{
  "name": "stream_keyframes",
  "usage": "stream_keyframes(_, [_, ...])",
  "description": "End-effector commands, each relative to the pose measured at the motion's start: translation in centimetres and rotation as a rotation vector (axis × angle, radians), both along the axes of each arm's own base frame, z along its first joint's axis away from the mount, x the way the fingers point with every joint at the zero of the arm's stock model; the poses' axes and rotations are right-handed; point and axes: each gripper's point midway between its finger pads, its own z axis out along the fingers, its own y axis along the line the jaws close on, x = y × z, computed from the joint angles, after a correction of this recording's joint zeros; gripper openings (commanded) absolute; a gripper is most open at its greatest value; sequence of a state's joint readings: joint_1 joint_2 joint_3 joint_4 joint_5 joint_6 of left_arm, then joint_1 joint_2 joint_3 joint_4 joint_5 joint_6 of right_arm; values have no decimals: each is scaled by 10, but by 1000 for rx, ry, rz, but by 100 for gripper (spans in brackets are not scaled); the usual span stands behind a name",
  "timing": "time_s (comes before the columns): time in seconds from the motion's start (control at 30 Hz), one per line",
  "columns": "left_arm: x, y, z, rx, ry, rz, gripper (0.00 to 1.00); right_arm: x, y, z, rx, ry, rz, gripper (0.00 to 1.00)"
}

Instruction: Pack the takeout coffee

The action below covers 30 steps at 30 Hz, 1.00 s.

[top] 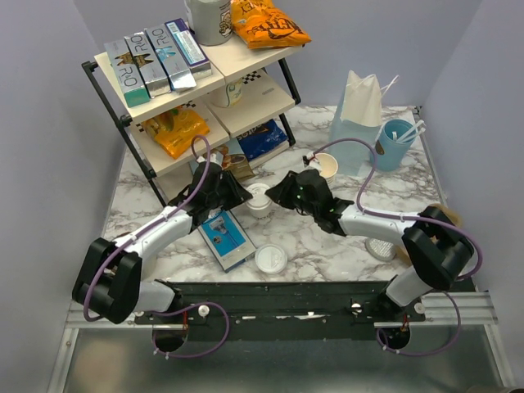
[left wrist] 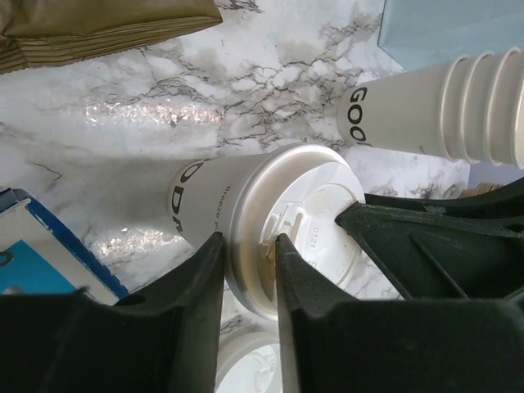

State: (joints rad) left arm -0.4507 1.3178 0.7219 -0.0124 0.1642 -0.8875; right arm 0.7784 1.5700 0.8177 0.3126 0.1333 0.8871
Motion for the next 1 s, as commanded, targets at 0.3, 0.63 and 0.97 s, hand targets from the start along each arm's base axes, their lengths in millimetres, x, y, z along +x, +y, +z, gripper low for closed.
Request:
stream_keyframes(0.3, [-21, 13, -9, 103, 39, -73, 75, -2, -12, 24, -51, 14, -63, 41])
stream_keyframes(0.63, [-13, 9, 31, 86, -54, -102, 99, 3, -23, 41, -90, -5, -106, 70])
stream_keyframes(0.97, [-18, 25, 85, 119, -149, -61, 99, 1, -58, 109, -172, -226, -120, 83])
